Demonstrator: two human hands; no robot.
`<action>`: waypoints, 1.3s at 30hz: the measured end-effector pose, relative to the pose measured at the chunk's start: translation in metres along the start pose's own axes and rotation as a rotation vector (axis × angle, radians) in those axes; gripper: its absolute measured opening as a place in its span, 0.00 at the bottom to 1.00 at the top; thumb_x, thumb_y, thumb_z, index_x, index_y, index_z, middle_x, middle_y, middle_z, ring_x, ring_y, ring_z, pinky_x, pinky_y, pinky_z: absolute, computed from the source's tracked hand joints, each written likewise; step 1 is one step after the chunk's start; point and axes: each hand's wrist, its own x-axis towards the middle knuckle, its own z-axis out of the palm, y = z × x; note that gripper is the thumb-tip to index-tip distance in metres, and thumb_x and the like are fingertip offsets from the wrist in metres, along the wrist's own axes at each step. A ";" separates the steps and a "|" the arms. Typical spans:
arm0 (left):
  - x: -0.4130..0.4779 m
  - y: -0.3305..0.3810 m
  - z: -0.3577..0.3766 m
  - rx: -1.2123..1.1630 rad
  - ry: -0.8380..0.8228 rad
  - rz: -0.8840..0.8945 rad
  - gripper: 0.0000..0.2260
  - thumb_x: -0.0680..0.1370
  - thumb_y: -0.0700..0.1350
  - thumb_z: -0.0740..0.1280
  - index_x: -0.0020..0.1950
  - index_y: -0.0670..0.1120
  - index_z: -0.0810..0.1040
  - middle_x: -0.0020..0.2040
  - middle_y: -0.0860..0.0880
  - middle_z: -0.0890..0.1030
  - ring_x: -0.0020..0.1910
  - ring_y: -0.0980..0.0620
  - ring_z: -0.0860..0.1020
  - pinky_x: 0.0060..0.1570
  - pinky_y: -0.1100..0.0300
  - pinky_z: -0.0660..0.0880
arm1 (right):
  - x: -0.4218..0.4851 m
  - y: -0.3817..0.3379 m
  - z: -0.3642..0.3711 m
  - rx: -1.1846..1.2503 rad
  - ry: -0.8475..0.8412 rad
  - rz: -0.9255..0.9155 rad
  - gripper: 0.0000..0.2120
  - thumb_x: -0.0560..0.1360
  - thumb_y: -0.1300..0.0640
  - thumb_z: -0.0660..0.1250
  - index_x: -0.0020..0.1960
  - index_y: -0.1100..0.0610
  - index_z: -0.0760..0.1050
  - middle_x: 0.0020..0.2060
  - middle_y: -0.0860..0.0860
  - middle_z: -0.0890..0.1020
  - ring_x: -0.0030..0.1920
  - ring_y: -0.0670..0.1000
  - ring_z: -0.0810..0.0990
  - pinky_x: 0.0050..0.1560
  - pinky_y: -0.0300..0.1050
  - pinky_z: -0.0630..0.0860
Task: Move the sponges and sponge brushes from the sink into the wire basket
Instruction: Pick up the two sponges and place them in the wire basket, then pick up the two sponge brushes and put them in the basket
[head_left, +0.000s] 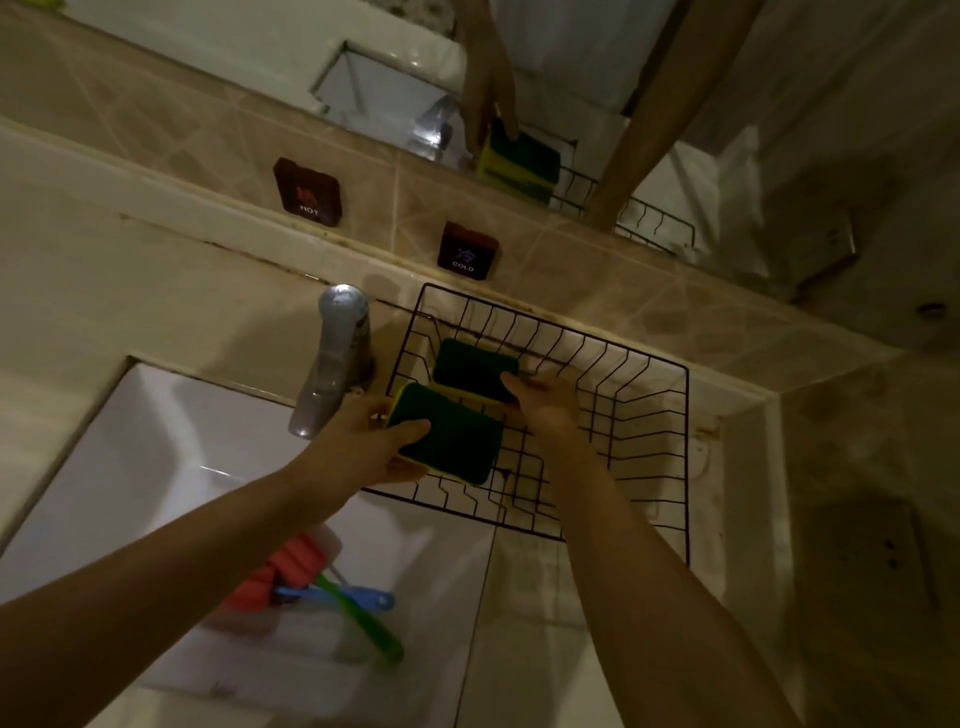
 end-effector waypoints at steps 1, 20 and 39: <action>0.003 0.000 0.002 -0.013 0.013 0.004 0.11 0.77 0.38 0.66 0.59 0.39 0.73 0.56 0.38 0.79 0.49 0.41 0.83 0.41 0.57 0.84 | -0.003 -0.002 -0.002 -0.051 0.021 -0.035 0.13 0.72 0.53 0.74 0.49 0.62 0.81 0.44 0.55 0.84 0.35 0.47 0.82 0.32 0.32 0.78; 0.021 -0.013 0.001 0.643 0.376 0.434 0.09 0.76 0.40 0.67 0.42 0.53 0.70 0.31 0.54 0.74 0.30 0.62 0.73 0.26 0.78 0.68 | -0.007 -0.041 -0.032 0.127 -0.245 -0.085 0.15 0.75 0.66 0.69 0.62 0.64 0.76 0.57 0.62 0.82 0.50 0.55 0.84 0.49 0.47 0.83; -0.041 -0.061 -0.058 0.670 0.291 0.396 0.00 0.77 0.44 0.64 0.47 0.49 0.74 0.34 0.50 0.77 0.29 0.60 0.76 0.27 0.72 0.71 | -0.076 -0.037 -0.028 0.025 -0.364 -0.207 0.06 0.77 0.53 0.67 0.49 0.50 0.83 0.47 0.52 0.85 0.41 0.49 0.81 0.42 0.45 0.79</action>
